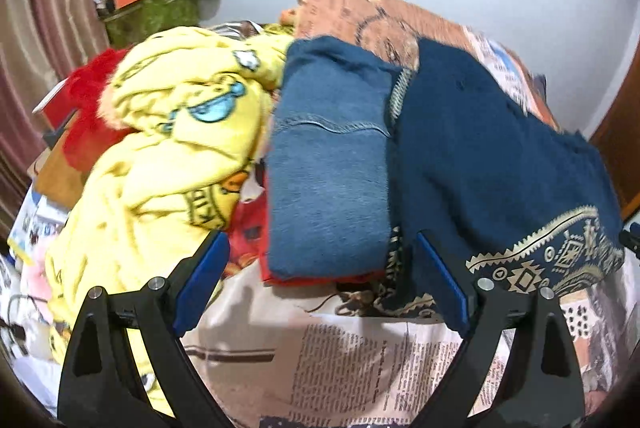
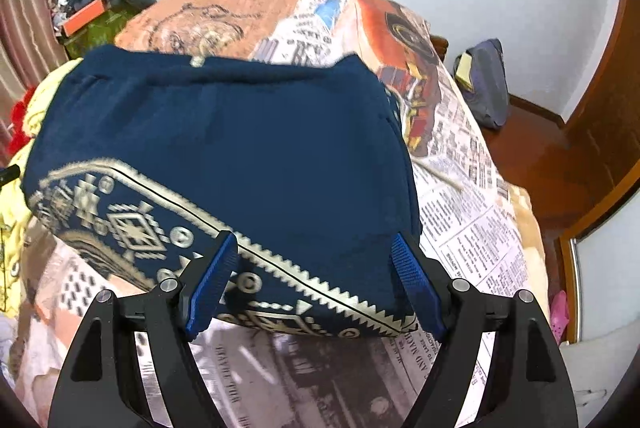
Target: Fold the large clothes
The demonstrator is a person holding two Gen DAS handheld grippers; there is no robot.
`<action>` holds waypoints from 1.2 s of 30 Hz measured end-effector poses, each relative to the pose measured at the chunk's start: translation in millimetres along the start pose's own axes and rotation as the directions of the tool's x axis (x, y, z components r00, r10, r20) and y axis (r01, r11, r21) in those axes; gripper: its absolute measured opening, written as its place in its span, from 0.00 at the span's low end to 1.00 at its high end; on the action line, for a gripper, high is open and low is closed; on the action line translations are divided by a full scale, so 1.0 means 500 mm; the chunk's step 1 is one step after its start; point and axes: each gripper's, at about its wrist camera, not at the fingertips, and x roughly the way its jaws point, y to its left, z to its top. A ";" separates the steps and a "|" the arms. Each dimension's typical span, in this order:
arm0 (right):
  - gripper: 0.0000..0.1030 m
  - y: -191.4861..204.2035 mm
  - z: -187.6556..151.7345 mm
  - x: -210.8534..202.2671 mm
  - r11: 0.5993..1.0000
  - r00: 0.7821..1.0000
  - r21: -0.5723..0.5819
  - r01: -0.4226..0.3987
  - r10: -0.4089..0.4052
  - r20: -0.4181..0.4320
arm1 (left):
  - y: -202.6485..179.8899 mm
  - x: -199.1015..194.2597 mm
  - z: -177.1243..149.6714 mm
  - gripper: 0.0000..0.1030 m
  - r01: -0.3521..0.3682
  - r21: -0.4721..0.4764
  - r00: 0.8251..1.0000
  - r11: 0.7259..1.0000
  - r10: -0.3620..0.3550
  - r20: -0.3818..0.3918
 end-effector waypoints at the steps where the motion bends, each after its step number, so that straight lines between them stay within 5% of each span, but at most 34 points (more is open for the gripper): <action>1: 0.74 0.006 0.005 -0.011 1.000 1.000 -0.003 -0.002 0.002 0.013 | 0.004 -0.011 -0.003 0.90 0.007 -0.004 1.000 1.000 -0.007 0.004; 7: 0.74 0.050 0.026 -0.053 0.997 0.994 0.002 -0.076 0.076 0.073 | -0.006 -0.057 -0.036 0.91 0.129 -0.015 0.991 0.992 -0.128 0.041; 9: 0.74 0.068 0.027 -0.047 0.994 0.992 -0.002 -0.105 0.105 0.065 | -0.013 -0.038 -0.059 0.91 0.227 -0.060 0.974 0.972 -0.227 0.008; 14: 0.74 0.111 0.015 0.002 0.990 0.990 -0.022 -0.140 0.140 -0.005 | -0.034 0.047 -0.096 0.91 0.342 -0.170 0.930 0.924 -0.359 -0.080; 17: 0.74 0.126 0.003 0.030 0.989 0.988 -0.030 -0.145 0.144 -0.053 | -0.054 0.103 -0.101 0.90 0.421 -0.223 0.886 0.879 -0.451 -0.106; 26: 0.74 0.112 -0.003 0.048 0.989 0.987 -0.014 -0.146 0.144 -0.072 | -0.072 0.121 -0.064 0.77 0.568 -0.281 0.808 0.774 -0.589 0.011; 32: 0.74 0.105 -0.003 0.050 0.988 0.986 0.010 -0.155 0.155 -0.064 | -0.101 0.020 -0.030 0.68 0.625 -0.170 0.780 0.762 -0.614 0.119; 36: 0.74 0.105 -0.005 0.051 0.987 0.985 0.028 -0.161 0.162 -0.059 | -0.121 0.030 -0.018 0.68 0.592 -0.140 0.806 0.794 -0.581 0.113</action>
